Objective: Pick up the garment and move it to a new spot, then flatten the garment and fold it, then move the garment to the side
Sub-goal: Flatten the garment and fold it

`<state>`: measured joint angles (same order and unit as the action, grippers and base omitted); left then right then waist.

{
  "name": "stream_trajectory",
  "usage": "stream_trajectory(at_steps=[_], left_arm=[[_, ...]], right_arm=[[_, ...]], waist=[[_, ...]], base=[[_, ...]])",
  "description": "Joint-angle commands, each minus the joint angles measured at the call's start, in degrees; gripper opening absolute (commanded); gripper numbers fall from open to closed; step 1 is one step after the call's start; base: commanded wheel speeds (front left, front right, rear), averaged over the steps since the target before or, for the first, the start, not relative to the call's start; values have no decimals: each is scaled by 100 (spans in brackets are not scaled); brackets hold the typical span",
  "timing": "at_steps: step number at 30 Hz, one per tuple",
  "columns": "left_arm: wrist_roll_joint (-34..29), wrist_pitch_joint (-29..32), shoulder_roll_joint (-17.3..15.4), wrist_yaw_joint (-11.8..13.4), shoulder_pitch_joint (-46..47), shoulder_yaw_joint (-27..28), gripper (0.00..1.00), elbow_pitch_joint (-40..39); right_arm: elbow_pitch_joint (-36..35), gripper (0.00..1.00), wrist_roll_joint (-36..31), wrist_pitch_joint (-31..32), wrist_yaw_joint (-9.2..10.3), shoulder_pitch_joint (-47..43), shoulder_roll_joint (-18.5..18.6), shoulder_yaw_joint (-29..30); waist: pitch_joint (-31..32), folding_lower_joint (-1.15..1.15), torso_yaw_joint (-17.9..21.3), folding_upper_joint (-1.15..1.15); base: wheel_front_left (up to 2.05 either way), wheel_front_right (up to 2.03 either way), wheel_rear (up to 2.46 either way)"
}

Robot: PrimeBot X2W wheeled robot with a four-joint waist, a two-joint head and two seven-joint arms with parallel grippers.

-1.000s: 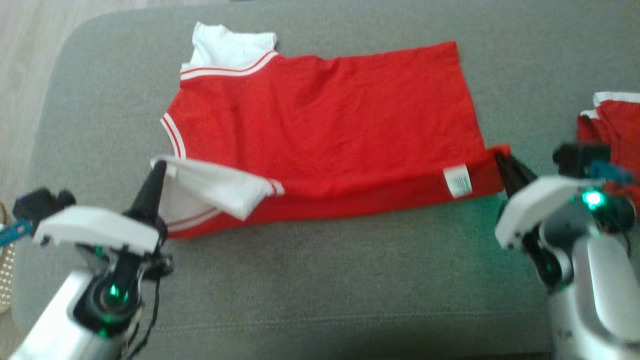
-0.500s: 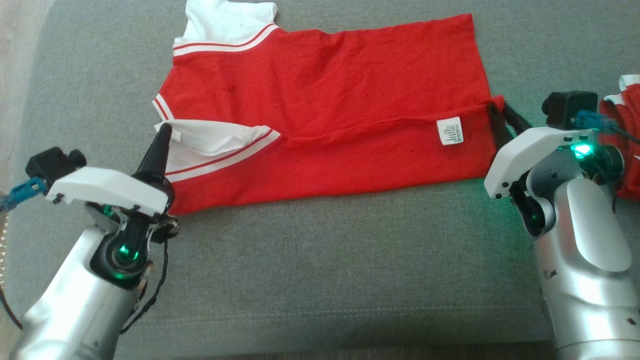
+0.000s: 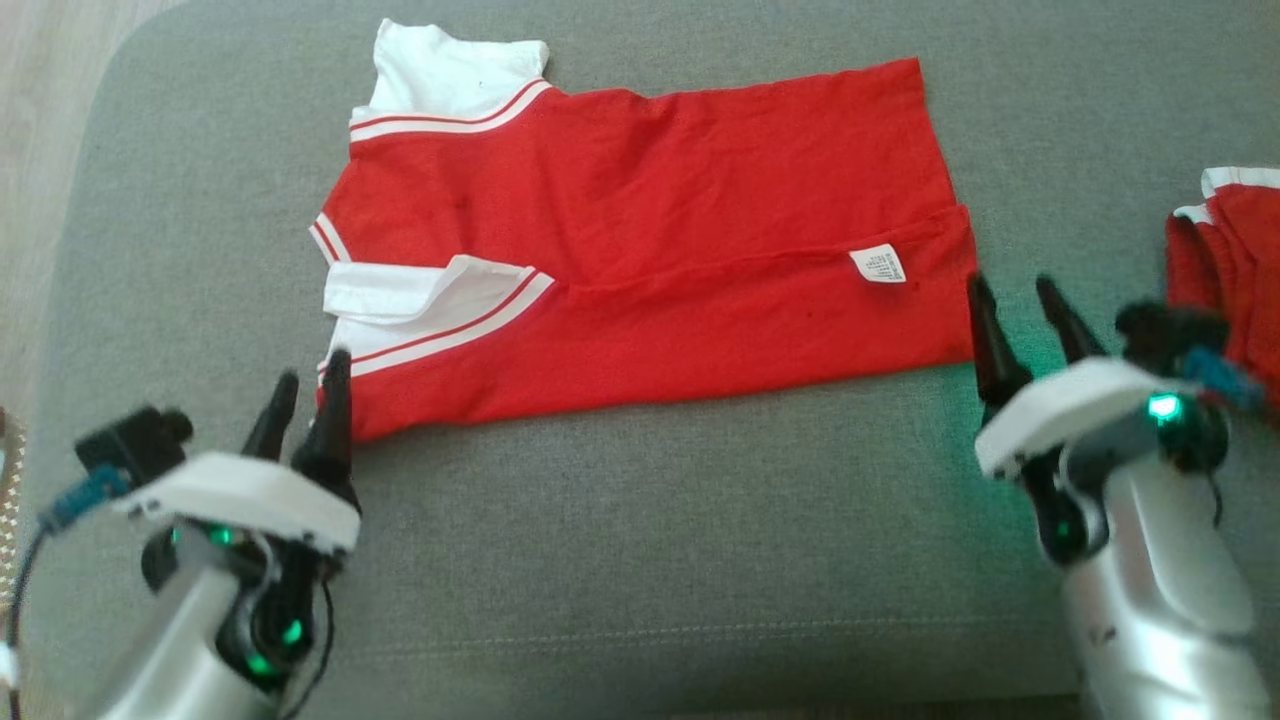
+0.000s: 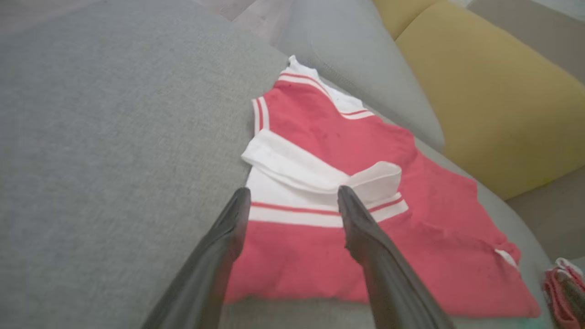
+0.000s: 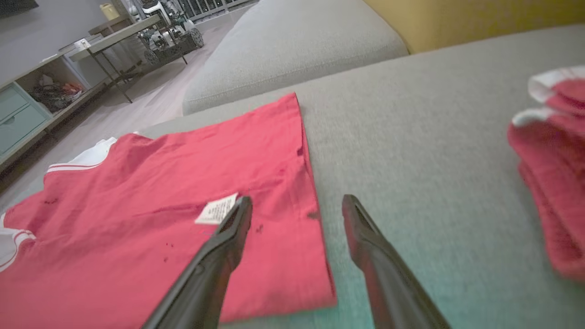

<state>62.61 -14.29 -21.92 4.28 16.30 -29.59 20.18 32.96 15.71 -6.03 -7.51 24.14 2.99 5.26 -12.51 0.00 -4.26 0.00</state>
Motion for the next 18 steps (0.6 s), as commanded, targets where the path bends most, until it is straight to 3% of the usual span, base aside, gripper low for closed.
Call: stream_trajectory(at_steps=[1, 8, 14, 18], left_arm=[[-90, -67, -122, 38, 142, 273, 100, -165], [-462, -69, 157, 223, -181, 326, 100, 130], [-750, -17, 101, 469, -55, 146, 100, 557], [-861, -23, 119, 495, 60, 95, 100, 805]], right_arm=[[-213, 100, 61, -78, 2, 83, -11, -158], [-165, 100, 297, -238, 2, -115, -11, -268], [-78, 100, 348, -336, 2, -59, -11, -322], [18, 100, 361, -376, 2, -24, -11, -377]], waist=[[9, 0, -4, 0], [54, 0, 57, 0], [-7, 0, 106, 0], [-39, 0, 113, 0]], base=[[0, 0, 0], [0, 0, 0], [0, 0, 0], [0, 0, 0]])
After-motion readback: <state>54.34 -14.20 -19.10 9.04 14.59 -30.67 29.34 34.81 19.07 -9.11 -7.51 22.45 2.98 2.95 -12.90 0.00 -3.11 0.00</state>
